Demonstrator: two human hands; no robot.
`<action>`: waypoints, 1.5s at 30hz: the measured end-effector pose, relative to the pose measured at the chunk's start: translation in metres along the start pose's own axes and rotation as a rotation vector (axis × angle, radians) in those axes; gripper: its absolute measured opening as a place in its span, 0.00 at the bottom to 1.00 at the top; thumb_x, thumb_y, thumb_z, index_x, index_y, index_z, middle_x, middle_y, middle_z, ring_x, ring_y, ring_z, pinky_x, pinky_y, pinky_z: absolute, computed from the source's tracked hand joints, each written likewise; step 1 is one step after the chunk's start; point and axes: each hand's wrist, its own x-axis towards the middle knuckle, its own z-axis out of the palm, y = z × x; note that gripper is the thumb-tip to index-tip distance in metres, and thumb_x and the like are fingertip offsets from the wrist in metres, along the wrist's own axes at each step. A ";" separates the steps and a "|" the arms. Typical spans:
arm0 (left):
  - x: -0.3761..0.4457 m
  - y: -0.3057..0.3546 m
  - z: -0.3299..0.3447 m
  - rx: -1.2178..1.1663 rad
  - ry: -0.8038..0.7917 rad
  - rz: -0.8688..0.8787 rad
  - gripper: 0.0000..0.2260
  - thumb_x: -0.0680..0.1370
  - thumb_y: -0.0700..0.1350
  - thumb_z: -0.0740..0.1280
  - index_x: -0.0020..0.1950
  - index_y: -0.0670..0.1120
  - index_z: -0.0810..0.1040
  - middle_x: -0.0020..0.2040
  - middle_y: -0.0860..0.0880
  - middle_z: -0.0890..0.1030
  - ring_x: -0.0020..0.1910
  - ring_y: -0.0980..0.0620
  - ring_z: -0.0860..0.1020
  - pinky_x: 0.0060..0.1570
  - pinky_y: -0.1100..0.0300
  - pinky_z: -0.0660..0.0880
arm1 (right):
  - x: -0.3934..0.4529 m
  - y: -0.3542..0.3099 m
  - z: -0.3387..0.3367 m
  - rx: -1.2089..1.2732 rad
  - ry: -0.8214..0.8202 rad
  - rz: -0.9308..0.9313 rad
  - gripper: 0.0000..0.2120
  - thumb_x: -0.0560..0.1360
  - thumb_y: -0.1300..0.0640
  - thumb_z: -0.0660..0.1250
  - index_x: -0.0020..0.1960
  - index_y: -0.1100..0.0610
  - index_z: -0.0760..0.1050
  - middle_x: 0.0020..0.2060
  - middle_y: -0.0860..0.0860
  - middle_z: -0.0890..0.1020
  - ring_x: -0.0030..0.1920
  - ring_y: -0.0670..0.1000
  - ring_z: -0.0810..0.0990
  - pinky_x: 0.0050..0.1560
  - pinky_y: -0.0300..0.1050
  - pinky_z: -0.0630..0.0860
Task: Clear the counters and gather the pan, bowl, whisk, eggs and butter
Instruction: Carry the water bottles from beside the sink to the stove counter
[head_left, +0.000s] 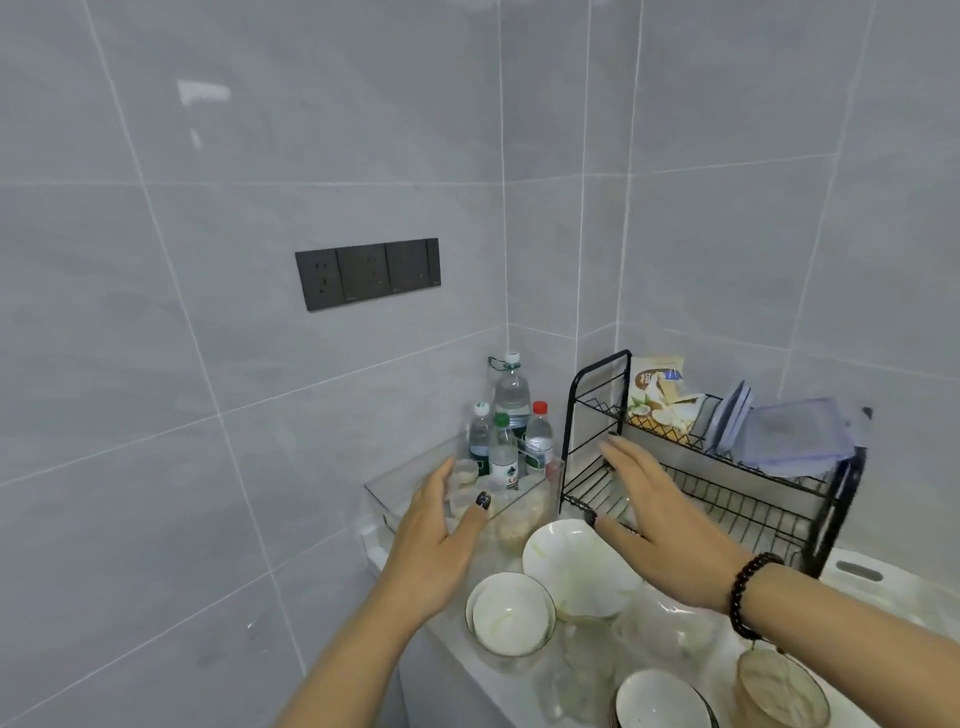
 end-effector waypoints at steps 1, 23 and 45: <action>0.010 -0.005 0.001 -0.007 -0.001 -0.010 0.26 0.80 0.50 0.64 0.76 0.55 0.59 0.68 0.59 0.64 0.66 0.64 0.63 0.65 0.64 0.61 | 0.013 0.003 0.001 0.029 0.001 0.007 0.34 0.79 0.45 0.58 0.78 0.50 0.43 0.77 0.43 0.44 0.76 0.44 0.47 0.75 0.40 0.51; 0.300 -0.135 -0.002 -0.145 -0.220 -0.100 0.21 0.81 0.45 0.62 0.74 0.51 0.64 0.68 0.59 0.69 0.64 0.62 0.70 0.65 0.62 0.68 | 0.331 0.060 0.117 0.353 0.180 0.380 0.28 0.78 0.52 0.63 0.75 0.53 0.57 0.72 0.50 0.62 0.66 0.47 0.67 0.70 0.48 0.66; 0.407 -0.185 0.015 -0.227 -0.347 -0.055 0.16 0.80 0.44 0.64 0.65 0.58 0.68 0.64 0.60 0.73 0.58 0.68 0.73 0.50 0.79 0.68 | 0.476 0.128 0.218 0.511 0.348 0.634 0.40 0.61 0.53 0.78 0.68 0.52 0.63 0.60 0.52 0.73 0.59 0.52 0.75 0.62 0.53 0.75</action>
